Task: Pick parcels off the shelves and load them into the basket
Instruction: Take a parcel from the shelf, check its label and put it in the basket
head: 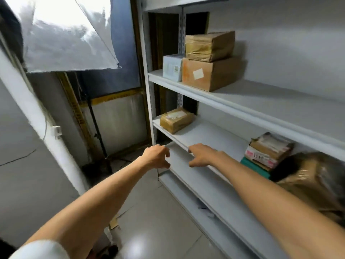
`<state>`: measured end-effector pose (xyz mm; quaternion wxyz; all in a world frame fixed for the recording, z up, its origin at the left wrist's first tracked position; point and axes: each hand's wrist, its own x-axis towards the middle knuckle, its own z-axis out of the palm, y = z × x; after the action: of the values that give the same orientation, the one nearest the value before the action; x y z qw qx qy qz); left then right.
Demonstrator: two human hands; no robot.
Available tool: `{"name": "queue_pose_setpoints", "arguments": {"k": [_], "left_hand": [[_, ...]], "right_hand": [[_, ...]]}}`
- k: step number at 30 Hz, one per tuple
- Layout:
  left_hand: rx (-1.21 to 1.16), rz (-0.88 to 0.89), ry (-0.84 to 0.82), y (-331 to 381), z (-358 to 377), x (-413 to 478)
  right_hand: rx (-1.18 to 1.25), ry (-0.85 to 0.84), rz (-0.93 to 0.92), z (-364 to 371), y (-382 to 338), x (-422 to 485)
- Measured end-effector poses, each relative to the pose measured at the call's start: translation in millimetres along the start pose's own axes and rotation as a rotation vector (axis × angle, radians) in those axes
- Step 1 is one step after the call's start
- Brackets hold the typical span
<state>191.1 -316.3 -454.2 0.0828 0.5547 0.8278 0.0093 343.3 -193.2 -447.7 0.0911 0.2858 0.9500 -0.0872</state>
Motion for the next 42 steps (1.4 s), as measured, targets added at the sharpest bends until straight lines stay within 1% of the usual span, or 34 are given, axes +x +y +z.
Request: {"name": "queue_pose_setpoints", "arguments": {"k": [5, 11, 15, 20, 22, 26, 29, 33, 35, 38, 40, 42], "left_hand": [[0.026, 0.224, -0.026, 50.7, 2.0, 69.2], [0.096, 0.503, -0.078, 99.4, 3.8, 127.5], [0.112, 0.654, -0.115, 122.4, 1.1, 144.5], [0.125, 0.799, -0.146, 148.4, 3.9, 146.7], [0.133, 0.842, -0.150, 159.4, 4.9, 146.0], [0.119, 0.882, -0.154, 179.6, 2.6, 149.4], [0.145, 0.885, -0.140, 193.8, 1.4, 155.0], [0.053, 0.841, -0.140, 204.6, 3.4, 164.7], [-0.082, 0.775, -0.181, 208.9, 7.8, 171.7], [-0.405, 0.677, -0.297, 219.4, 15.8, 184.5], [-0.588, 0.670, -0.364, 227.7, 18.3, 190.9], [-0.720, 0.675, -0.417, 235.3, 17.7, 194.2]], "right_hand": [[0.065, 0.016, 0.225, -0.4, 52.3, -16.0], [0.142, 0.052, 0.501, 0.0, 85.5, -42.3], [0.223, 0.085, 0.693, 2.5, 88.1, -64.6], [0.352, 0.109, 0.856, 8.7, 82.3, -89.2], [0.391, 0.121, 0.894, 10.7, 83.5, -96.7], [0.364, 0.119, 0.921, 6.9, 94.1, -111.8], [0.382, 0.180, 0.957, -4.5, 103.6, -125.6], [0.483, 0.318, 0.992, -13.7, 116.7, -124.7], [0.565, 0.401, 0.988, -12.8, 123.7, -113.1], [0.654, 0.530, 1.032, -3.4, 135.8, -93.3], [0.725, 0.596, 1.093, 5.0, 146.8, -83.4], [0.835, 0.664, 1.142, 10.8, 156.7, -76.2]]}}
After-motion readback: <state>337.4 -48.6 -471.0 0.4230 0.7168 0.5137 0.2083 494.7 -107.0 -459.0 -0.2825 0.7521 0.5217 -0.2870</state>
